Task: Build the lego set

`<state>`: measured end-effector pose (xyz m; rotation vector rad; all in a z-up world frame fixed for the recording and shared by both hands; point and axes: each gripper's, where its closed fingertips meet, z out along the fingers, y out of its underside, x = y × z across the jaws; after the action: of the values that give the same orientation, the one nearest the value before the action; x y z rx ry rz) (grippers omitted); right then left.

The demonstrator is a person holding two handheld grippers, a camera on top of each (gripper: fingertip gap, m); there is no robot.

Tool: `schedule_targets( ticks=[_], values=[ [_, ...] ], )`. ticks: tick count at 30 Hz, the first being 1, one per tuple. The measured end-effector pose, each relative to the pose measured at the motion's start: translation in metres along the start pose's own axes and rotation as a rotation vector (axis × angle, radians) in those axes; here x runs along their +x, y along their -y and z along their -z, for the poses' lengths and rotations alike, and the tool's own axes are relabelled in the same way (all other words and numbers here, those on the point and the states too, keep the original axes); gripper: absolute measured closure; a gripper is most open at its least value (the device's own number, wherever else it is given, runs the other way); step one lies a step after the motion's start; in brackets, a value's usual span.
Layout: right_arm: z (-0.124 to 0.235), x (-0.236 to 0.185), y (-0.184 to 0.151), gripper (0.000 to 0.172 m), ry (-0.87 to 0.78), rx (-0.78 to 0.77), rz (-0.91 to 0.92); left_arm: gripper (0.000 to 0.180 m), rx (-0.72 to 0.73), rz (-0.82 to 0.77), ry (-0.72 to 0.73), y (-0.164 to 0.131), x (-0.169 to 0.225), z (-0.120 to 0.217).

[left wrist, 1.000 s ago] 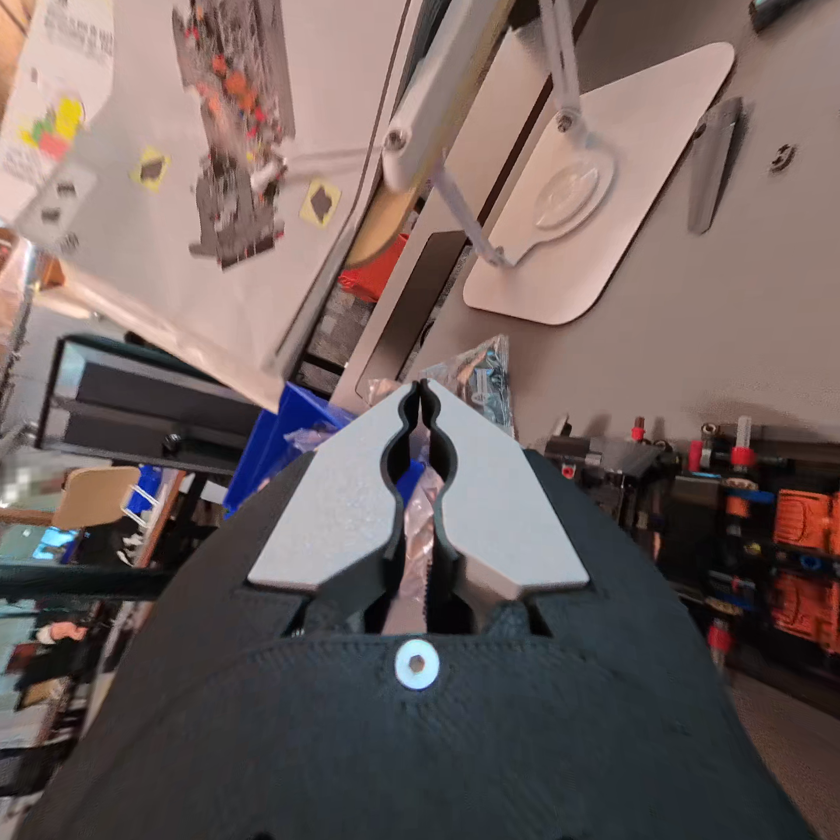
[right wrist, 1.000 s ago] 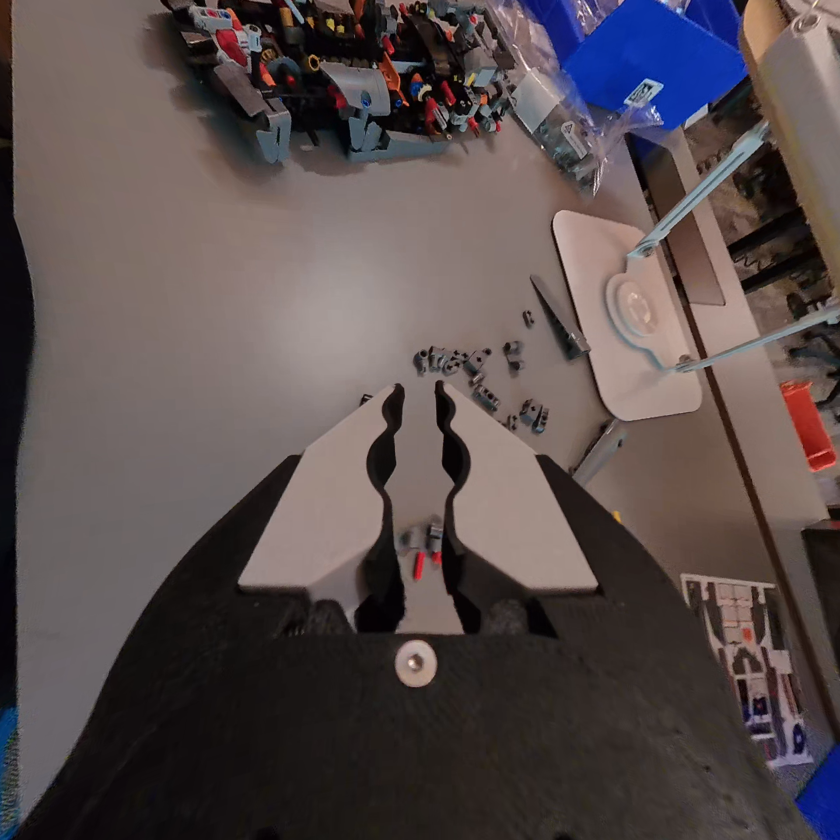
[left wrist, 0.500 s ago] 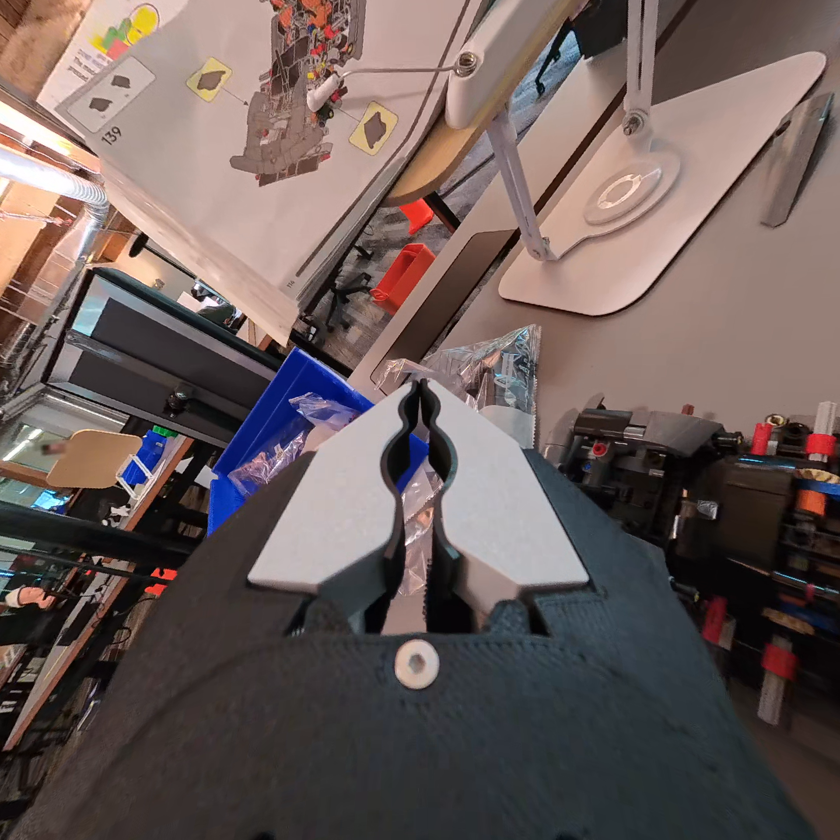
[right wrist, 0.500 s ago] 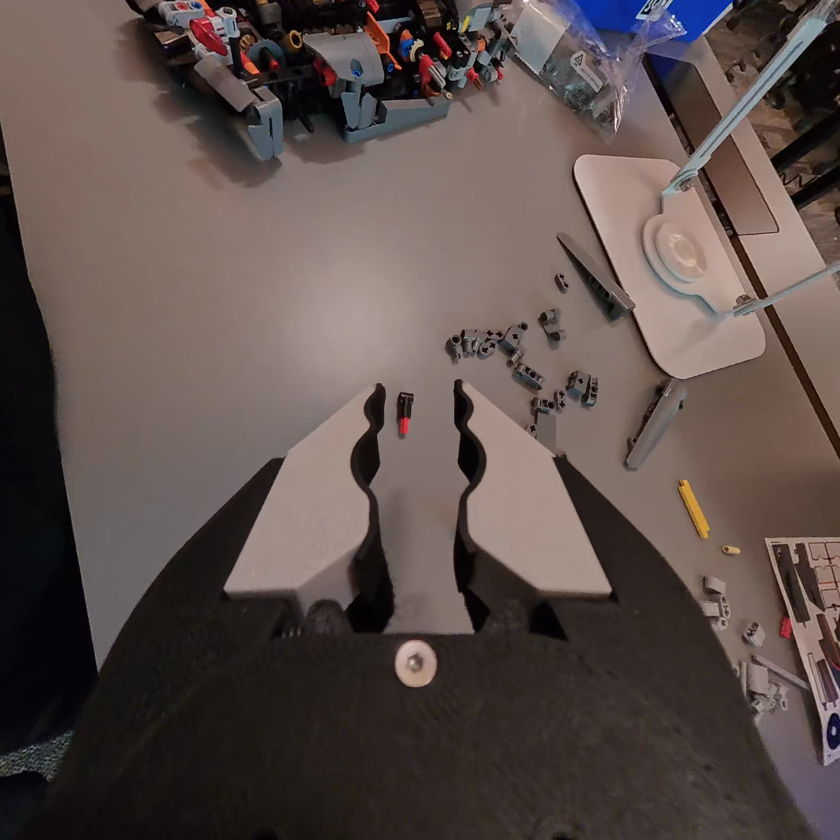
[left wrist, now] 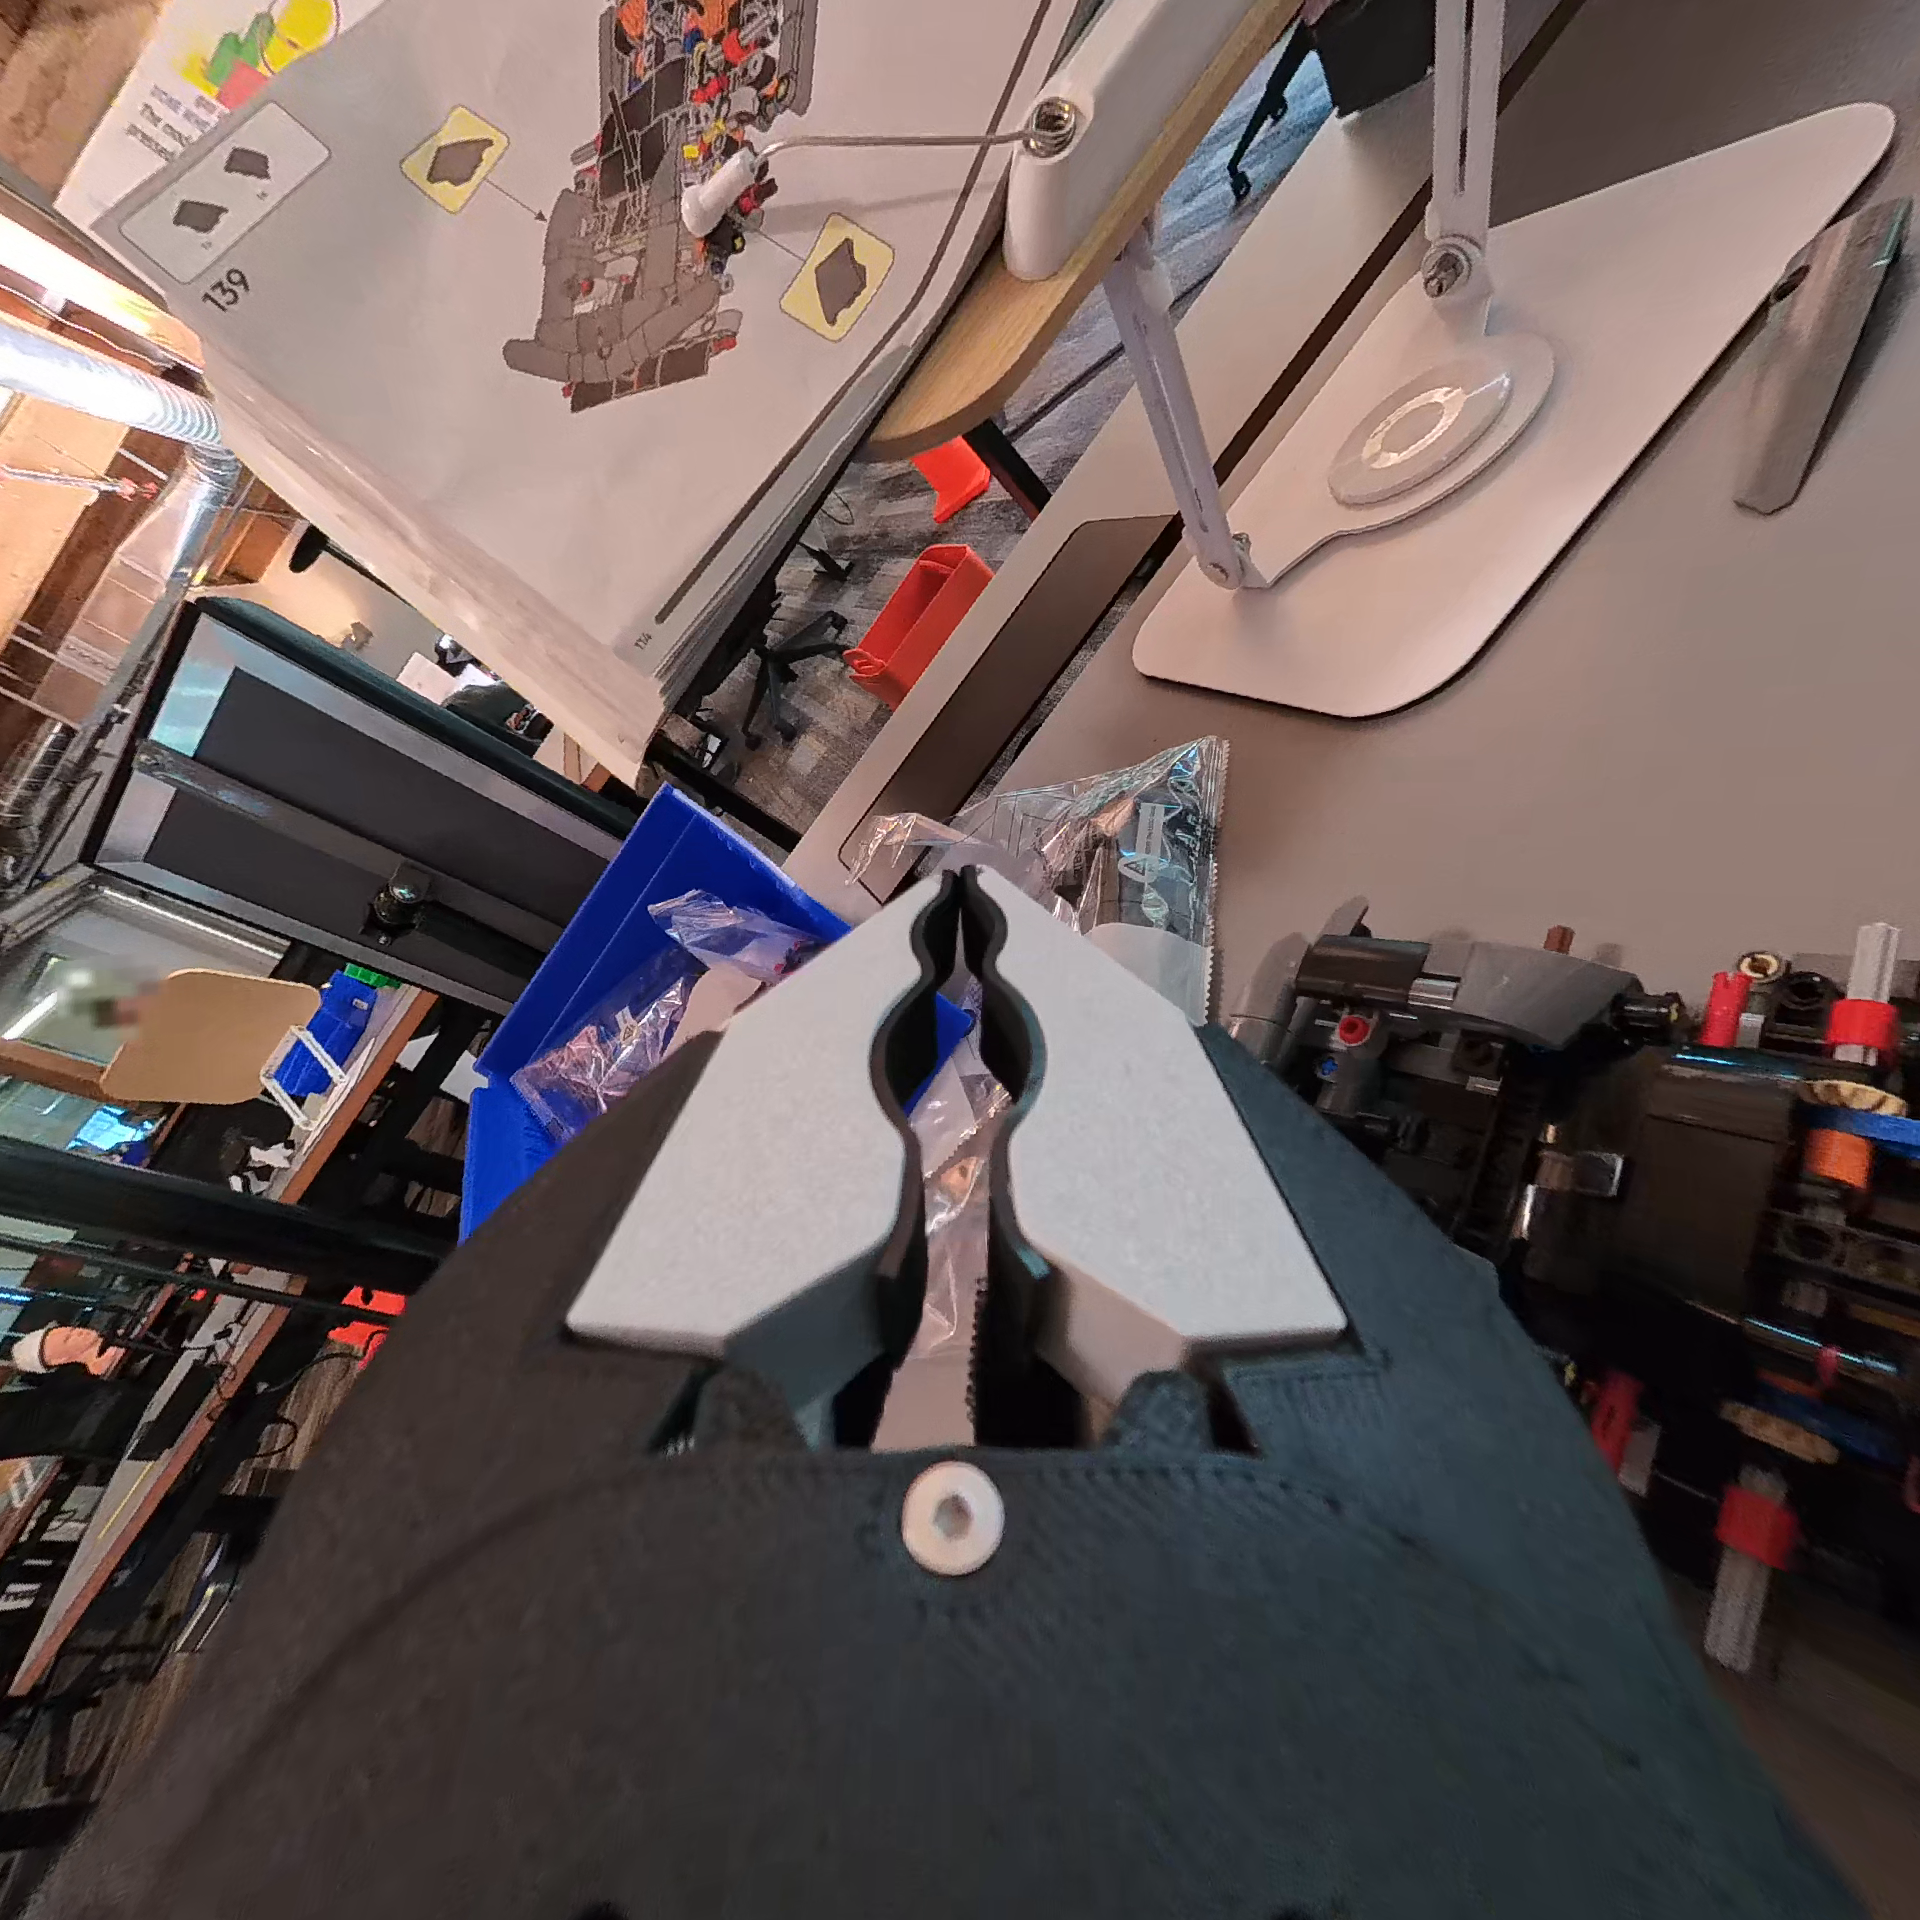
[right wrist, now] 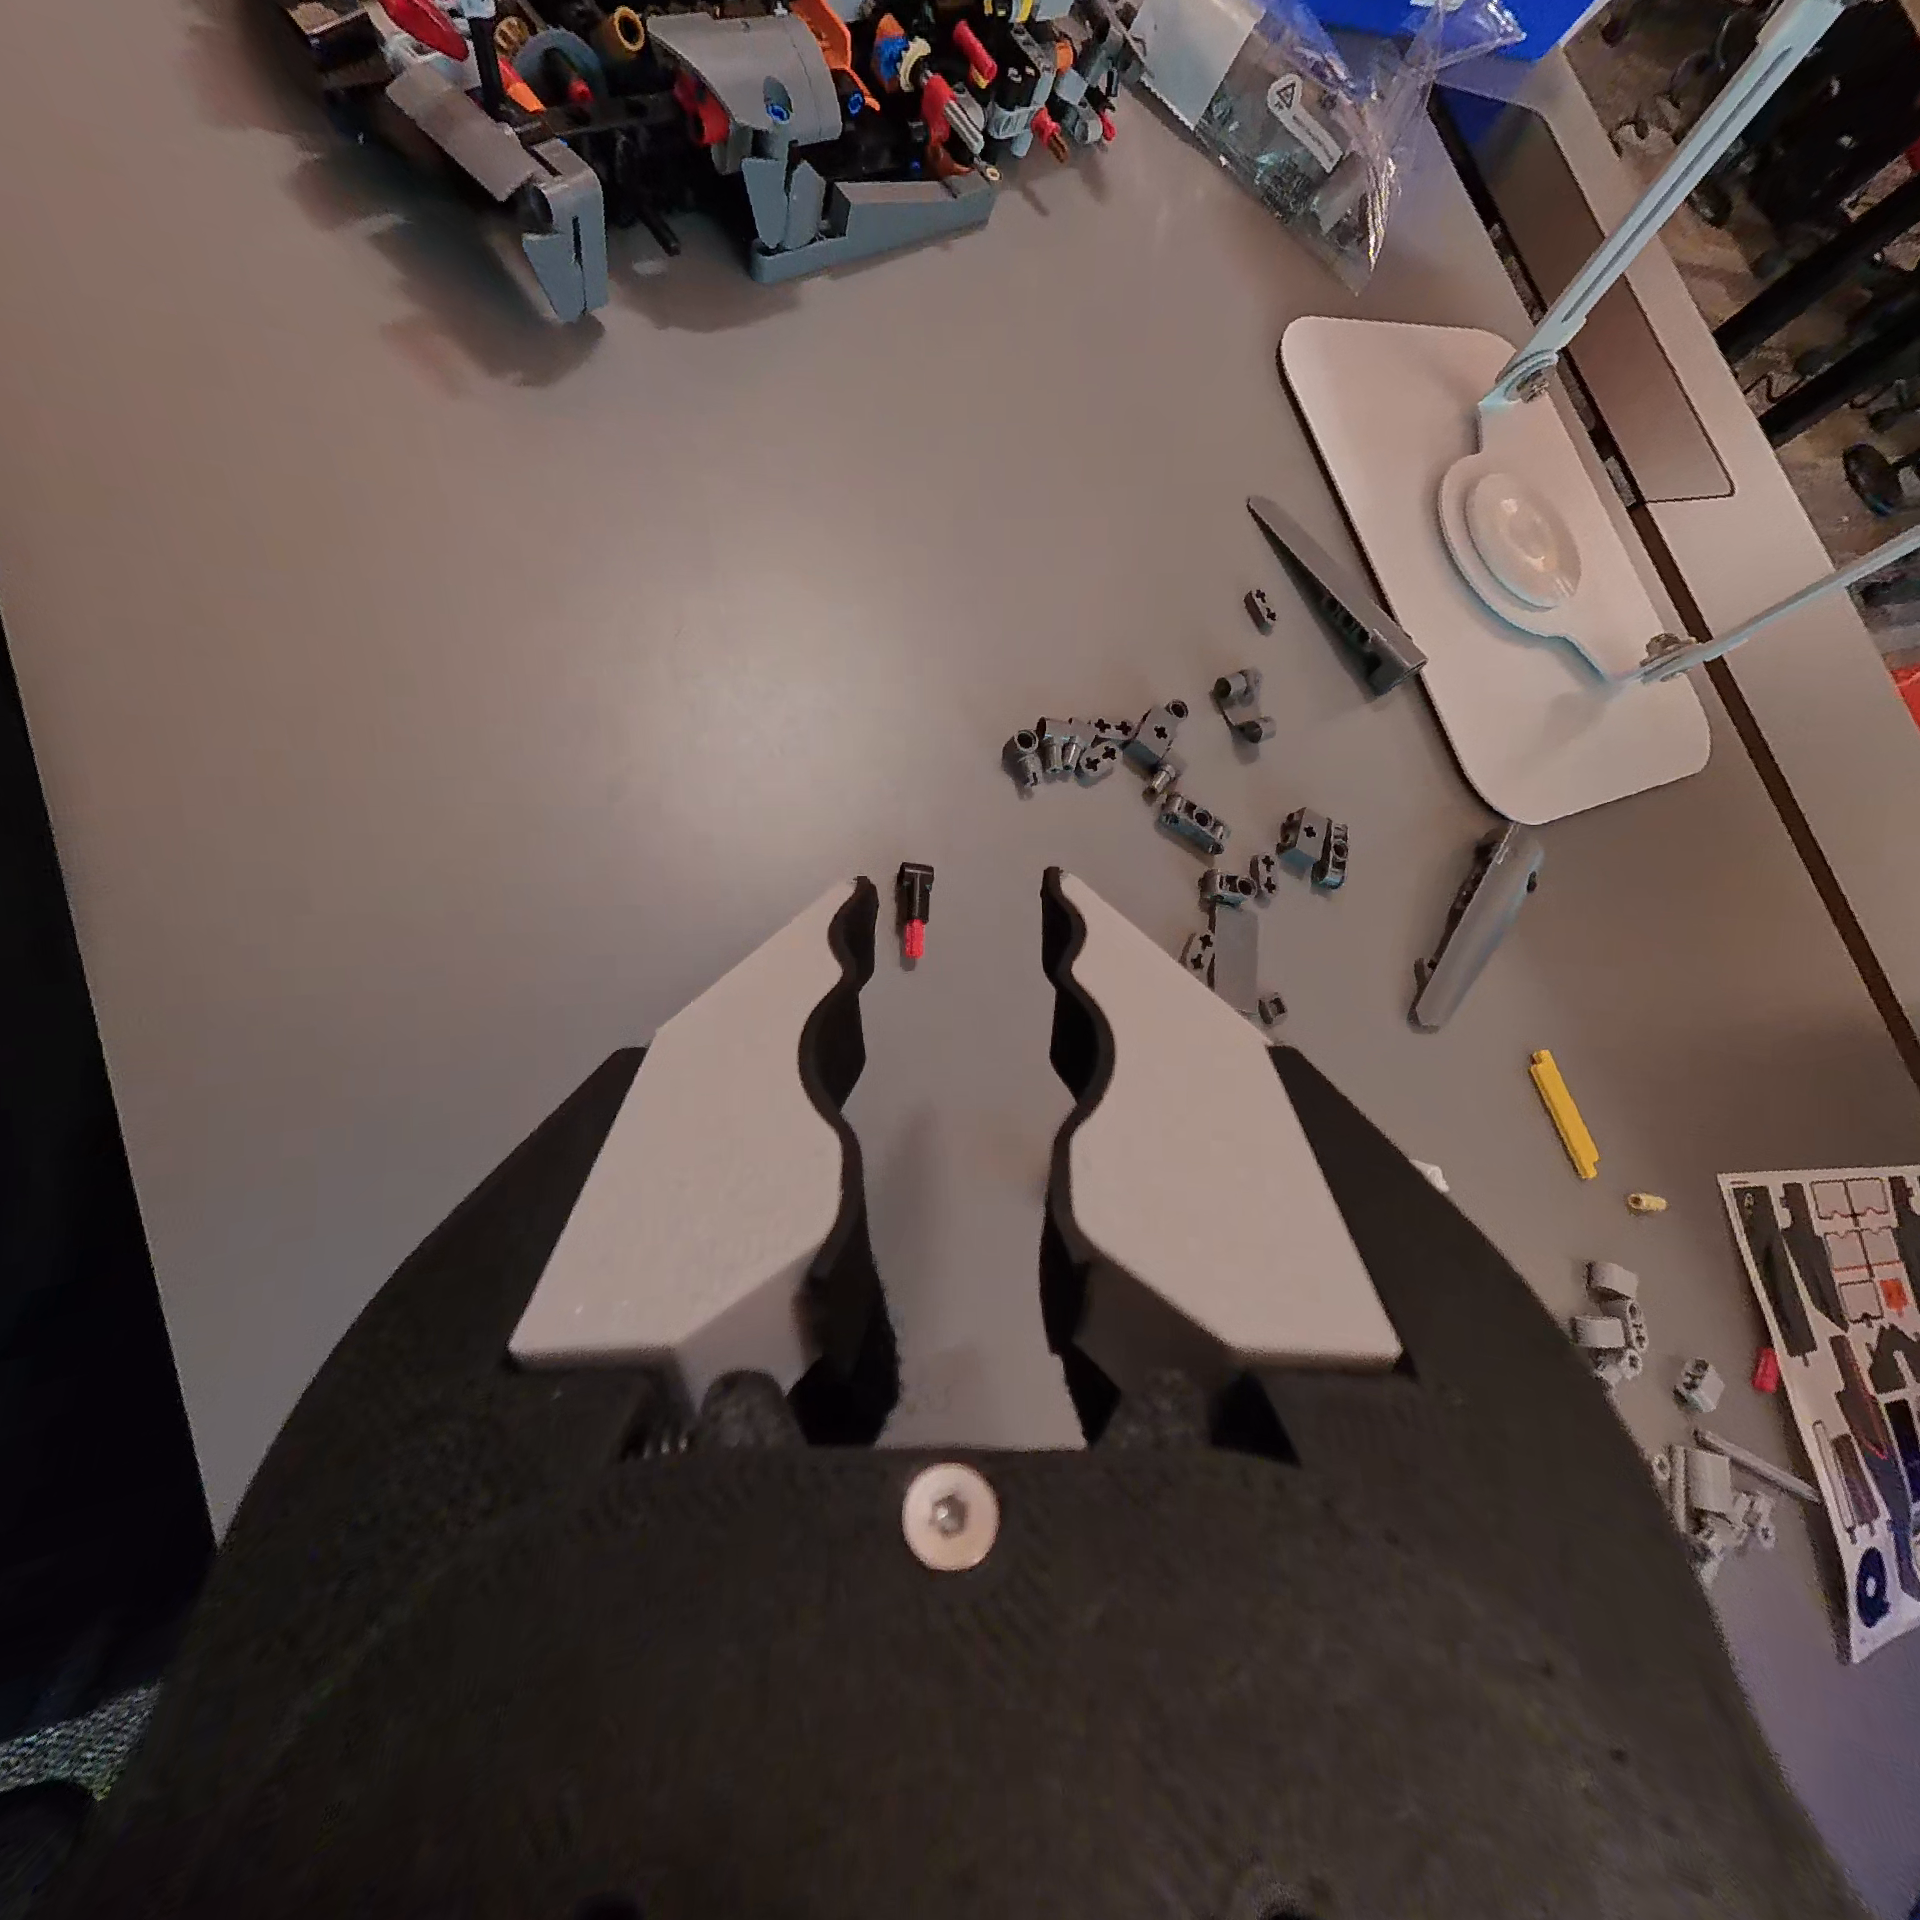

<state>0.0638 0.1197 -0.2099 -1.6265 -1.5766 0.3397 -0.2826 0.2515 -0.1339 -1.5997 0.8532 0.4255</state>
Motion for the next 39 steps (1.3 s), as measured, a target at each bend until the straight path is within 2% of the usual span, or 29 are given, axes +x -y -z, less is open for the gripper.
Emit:
schedule_targets(
  ticks=[14, 39],
  values=[
    [0.003, -0.001, -0.01, 0.14, 0.004, -0.007, -0.016, 0.18, -0.022, 0.043, 0.022, -0.008, -0.008, -0.002],
    [0.004, -0.006, -0.011, 0.14, 0.003, 0.006, -0.022, 0.18, -0.04, 0.027, 0.008, -0.01, -0.001, -0.006]
  ],
)
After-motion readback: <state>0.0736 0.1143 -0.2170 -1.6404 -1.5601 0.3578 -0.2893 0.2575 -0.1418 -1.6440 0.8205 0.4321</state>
